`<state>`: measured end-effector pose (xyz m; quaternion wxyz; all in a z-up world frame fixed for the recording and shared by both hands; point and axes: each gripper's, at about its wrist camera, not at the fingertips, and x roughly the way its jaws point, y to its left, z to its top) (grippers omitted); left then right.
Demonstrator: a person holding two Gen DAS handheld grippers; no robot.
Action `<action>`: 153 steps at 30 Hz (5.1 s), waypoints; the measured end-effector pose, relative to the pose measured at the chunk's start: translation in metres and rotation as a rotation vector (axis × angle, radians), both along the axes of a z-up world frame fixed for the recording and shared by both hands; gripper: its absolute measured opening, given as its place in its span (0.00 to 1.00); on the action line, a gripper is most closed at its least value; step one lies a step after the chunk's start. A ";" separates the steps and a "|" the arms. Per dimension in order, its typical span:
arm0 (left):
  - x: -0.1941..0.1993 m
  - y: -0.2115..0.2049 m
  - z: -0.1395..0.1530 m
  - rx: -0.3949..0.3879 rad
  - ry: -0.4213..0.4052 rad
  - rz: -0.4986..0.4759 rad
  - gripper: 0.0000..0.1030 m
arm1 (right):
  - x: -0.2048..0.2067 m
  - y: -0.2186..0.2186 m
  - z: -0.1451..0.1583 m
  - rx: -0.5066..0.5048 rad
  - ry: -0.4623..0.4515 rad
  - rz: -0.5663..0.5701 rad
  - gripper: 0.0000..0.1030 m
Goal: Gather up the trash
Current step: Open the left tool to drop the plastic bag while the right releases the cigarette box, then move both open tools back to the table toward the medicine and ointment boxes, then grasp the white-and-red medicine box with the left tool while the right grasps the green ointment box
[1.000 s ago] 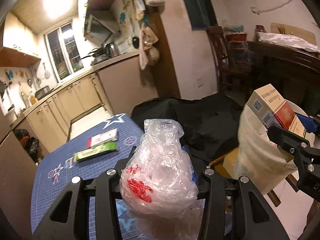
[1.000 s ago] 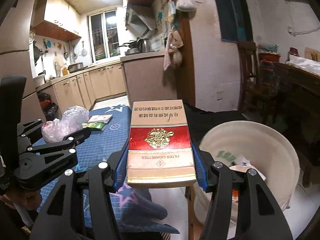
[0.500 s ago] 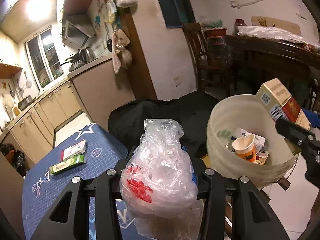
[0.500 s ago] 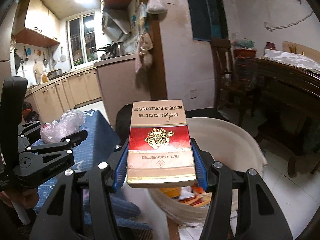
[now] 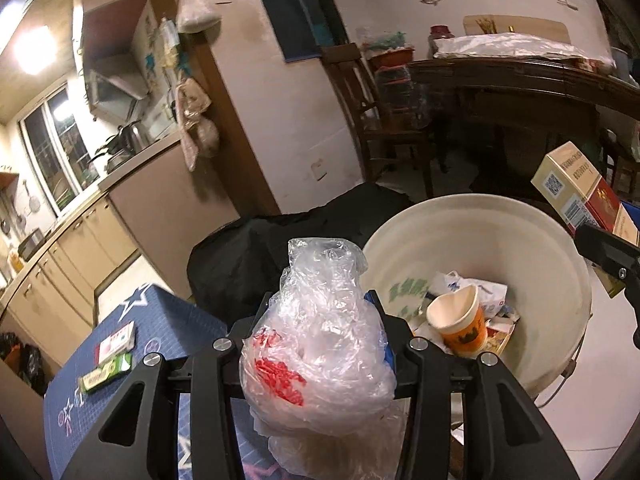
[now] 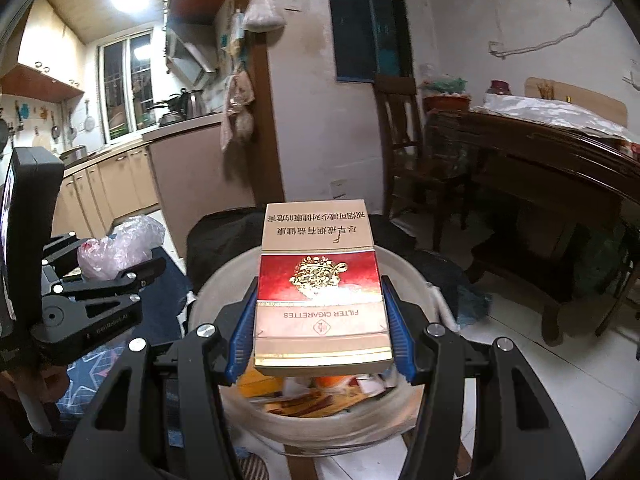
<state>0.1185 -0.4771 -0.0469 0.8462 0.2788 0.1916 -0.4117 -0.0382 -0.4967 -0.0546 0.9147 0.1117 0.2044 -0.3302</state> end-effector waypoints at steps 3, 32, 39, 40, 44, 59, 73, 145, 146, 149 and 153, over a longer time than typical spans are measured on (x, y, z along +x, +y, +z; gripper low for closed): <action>-0.004 -0.015 -0.003 0.009 -0.007 -0.020 0.45 | -0.004 -0.009 -0.003 -0.003 0.013 -0.020 0.52; 0.030 -0.075 -0.021 -0.025 0.188 -0.145 0.79 | 0.024 -0.052 -0.019 -0.024 0.142 -0.018 0.66; 0.035 -0.067 -0.019 -0.035 0.188 -0.129 0.79 | 0.026 -0.051 -0.018 -0.024 0.151 -0.013 0.66; 0.035 -0.065 -0.019 -0.036 0.185 -0.126 0.79 | 0.027 -0.051 -0.018 -0.025 0.151 -0.012 0.66; 0.038 -0.049 -0.018 -0.044 0.186 -0.108 0.79 | 0.032 -0.045 -0.015 -0.026 0.147 0.003 0.66; 0.175 0.127 -0.041 -0.079 0.297 0.267 0.79 | 0.165 0.056 -0.006 -0.021 0.111 0.407 0.62; 0.266 0.337 -0.066 -0.195 0.419 0.736 0.79 | 0.542 0.158 -0.042 -0.099 0.408 0.816 0.53; 0.252 0.429 -0.095 0.037 0.294 0.490 0.90 | 0.428 0.323 -0.093 0.034 0.502 0.999 0.66; 0.253 0.432 -0.096 0.039 0.308 0.485 0.90 | 0.426 0.322 -0.094 0.029 0.495 1.004 0.66; 0.257 0.437 -0.097 0.005 0.360 0.458 0.81 | 0.425 0.323 -0.094 0.019 0.479 1.008 0.55; 0.250 0.435 -0.096 -0.011 0.363 0.452 0.65 | 0.420 0.322 -0.092 0.013 0.458 0.982 0.39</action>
